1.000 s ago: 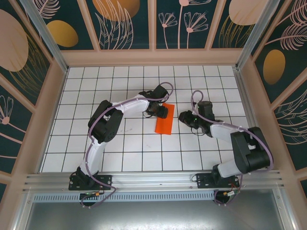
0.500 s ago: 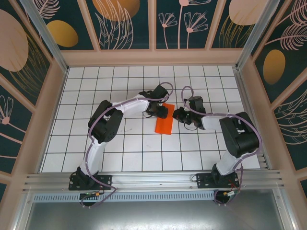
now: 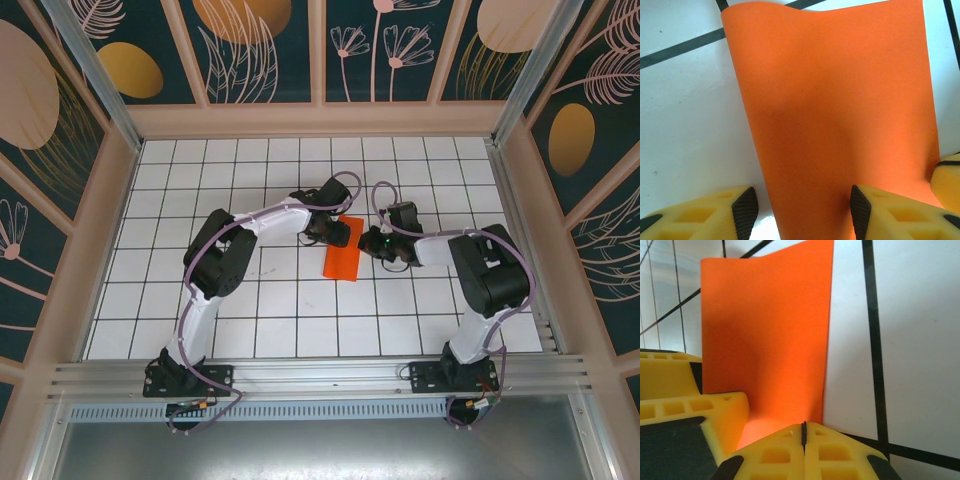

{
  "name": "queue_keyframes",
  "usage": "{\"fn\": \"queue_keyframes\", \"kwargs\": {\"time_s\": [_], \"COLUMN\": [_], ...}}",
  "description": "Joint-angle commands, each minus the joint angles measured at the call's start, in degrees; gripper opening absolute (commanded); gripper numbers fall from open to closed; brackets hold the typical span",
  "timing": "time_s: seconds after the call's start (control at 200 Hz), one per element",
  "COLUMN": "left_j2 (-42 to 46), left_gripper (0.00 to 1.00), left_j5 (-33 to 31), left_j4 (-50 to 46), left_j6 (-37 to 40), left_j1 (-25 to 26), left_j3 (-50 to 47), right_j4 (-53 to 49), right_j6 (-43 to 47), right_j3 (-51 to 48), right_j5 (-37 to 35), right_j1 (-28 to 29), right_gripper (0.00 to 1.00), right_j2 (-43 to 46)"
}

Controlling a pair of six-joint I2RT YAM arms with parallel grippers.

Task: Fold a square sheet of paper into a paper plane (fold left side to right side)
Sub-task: Hold the square sheet of paper at the center of the table, then first fold the square sheet of paper in half at the center of the table.

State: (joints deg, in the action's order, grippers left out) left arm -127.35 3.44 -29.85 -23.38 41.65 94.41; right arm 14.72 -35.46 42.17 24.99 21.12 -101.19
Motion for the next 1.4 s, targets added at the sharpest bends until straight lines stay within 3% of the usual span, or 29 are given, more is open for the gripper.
{"fn": "queue_keyframes", "kwargs": {"time_s": [0.0, 0.365, 0.606, 0.836, 1.011, 1.196, 1.396], "left_j2": [-5.85, -3.52, 5.13, 13.16, 14.25, 12.75, 11.14], "left_gripper": [0.57, 0.59, 0.68, 0.69, 0.59, 0.49, 0.38], "left_j5": [2.09, 0.53, 0.84, 4.3, 13.44, 15.19, 21.78], "left_j4": [4.27, 4.18, 7.14, 12.86, 18.61, 20.05, 23.97], "left_j6": [0.21, 1.18, 0.89, -0.15, -1.69, -2.12, -3.17], "left_j1": [1.2, 1.24, -1.38, -3.17, -3.24, -3.19, -3.21], "left_j3": [-1.57, -2.02, -5.93, -11.75, -14.33, -14.22, -15.0], "right_j4": [-2.67, -8.5, -10.93, -12.16, -12.15, -12.09, -12.32], "right_j6": [1.91, 4.04, 5.04, 5.67, 5.58, 5.49, 5.5], "right_j3": [1.86, 2.58, 2.97, 3.31, 3.35, 3.42, 3.44], "right_j5": [-0.99, -2.8, -4.0, -5.11, -5.13, -5.13, -5.29], "right_j1": [0.59, 0.97, 1.12, 1.31, 1.38, 1.65, 1.73], "right_gripper": [0.0, 0.0, 0.0, 0.0, 0.0, 0.0, 0.0], "right_j2": [-1.44, -4.3, -5.09, -5.16, -5.05, -5.0, -5.07]}}
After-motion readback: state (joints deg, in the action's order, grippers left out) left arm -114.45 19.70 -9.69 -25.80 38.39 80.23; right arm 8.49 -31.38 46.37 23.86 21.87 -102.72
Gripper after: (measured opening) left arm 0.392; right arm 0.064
